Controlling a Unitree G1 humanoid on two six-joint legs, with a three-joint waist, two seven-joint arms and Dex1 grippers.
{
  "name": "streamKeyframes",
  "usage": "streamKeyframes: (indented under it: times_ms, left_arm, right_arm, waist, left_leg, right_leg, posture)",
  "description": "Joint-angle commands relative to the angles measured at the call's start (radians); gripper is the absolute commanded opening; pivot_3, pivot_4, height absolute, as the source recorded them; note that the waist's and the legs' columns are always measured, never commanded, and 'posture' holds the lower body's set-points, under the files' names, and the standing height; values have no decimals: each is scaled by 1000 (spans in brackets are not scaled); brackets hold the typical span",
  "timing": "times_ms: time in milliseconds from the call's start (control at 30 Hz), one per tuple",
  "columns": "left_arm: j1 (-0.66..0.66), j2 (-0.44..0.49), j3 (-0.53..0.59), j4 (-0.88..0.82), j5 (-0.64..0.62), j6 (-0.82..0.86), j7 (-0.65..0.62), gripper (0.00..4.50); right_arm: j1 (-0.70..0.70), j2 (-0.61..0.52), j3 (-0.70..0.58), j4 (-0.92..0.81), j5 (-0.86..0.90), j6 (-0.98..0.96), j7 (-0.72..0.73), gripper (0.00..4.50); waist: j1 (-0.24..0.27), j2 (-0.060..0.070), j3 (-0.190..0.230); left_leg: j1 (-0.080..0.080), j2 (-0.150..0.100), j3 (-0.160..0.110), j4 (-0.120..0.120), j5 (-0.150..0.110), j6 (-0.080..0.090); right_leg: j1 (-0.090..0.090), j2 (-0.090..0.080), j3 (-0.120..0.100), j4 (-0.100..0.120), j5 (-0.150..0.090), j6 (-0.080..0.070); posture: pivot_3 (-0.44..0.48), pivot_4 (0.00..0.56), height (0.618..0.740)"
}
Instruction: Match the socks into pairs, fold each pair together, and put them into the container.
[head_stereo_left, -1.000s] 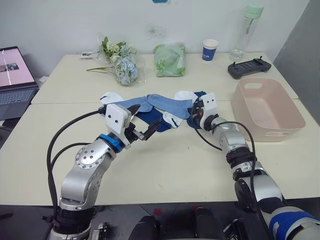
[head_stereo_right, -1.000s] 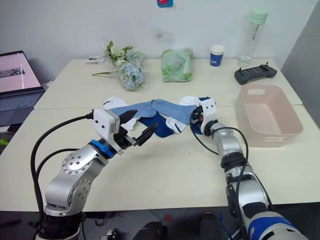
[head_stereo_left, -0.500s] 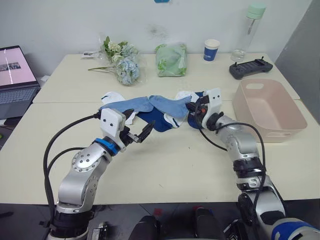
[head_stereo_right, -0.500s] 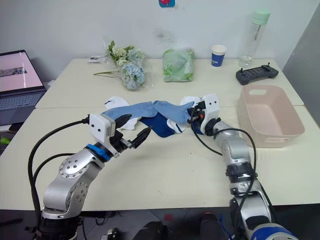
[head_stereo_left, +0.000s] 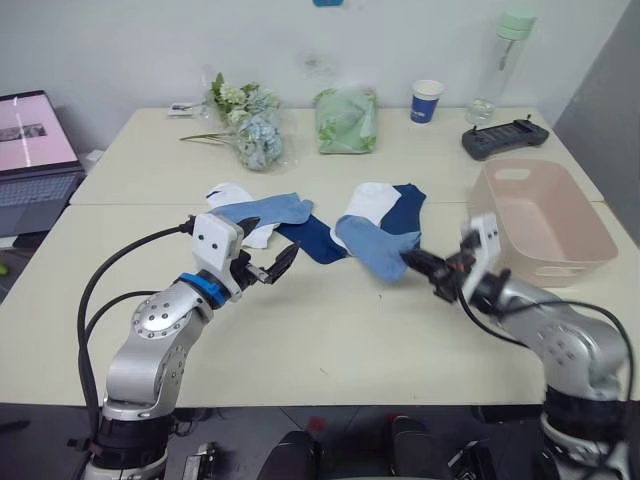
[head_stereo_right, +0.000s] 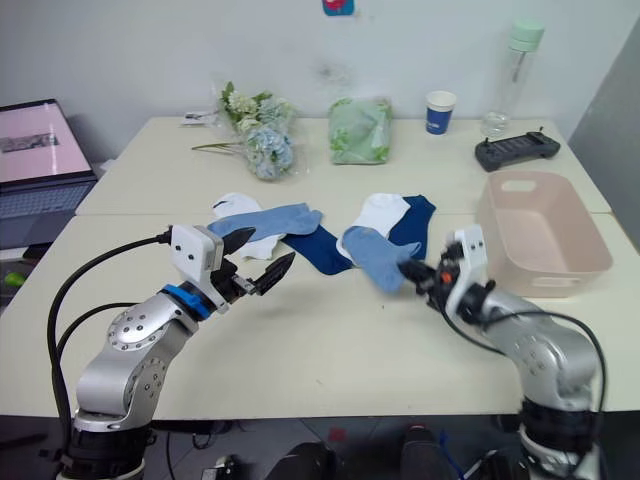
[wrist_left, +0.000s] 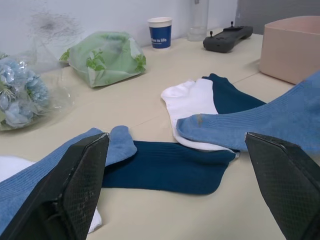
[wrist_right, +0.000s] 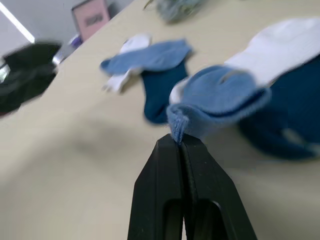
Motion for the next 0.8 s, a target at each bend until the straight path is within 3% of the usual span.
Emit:
streamKeyframes:
  times_ms: [33, 300, 467, 800]
  left_arm:
    - [-43, 11, -17, 14, -25, 25, -37, 4500]
    - [-211, -1, -142, 205, 28, 26, -115, 4500]
    - [-242, -9, -198, 237, 19, 52, -180, 4500]
    - [-339, -147, -368, 421, 90, 12, -261, 4500]
  right_arm:
    - [92, -71, -52, -82, 105, 45, 65, 28]
    - [295, -257, -91, -79, 183, 20, 236, 28]
    - [375, -370, -116, -37, 189, -18, 345, 28]
    - [301, -350, -29, 51, 92, -128, 319, 28]
  waist:
    - [11, -1, 1]
    - [16, -3, 2]
    - [15, -4, 3]
    - [19, -7, 4]
  left_leg:
    - [0, 0, 0, 0, 0, 1]
    - [1, -1, 2, 1, 0, 1]
    - [1, -1, 2, 1, -1, 1]
    - [0, -1, 2, 2, -1, 1]
  right_leg:
    - [0, 0, 0, 0, 0, 0]
    - [2, 1, 0, 0, 0, 0]
    - [2, 0, 0, 0, 0, 0]
    - [2, 0, -1, 0, 0, 1]
  posture:
    - [0, 150, 740]
    - [0, 150, 740]
    - [0, 150, 740]
    - [0, 150, 740]
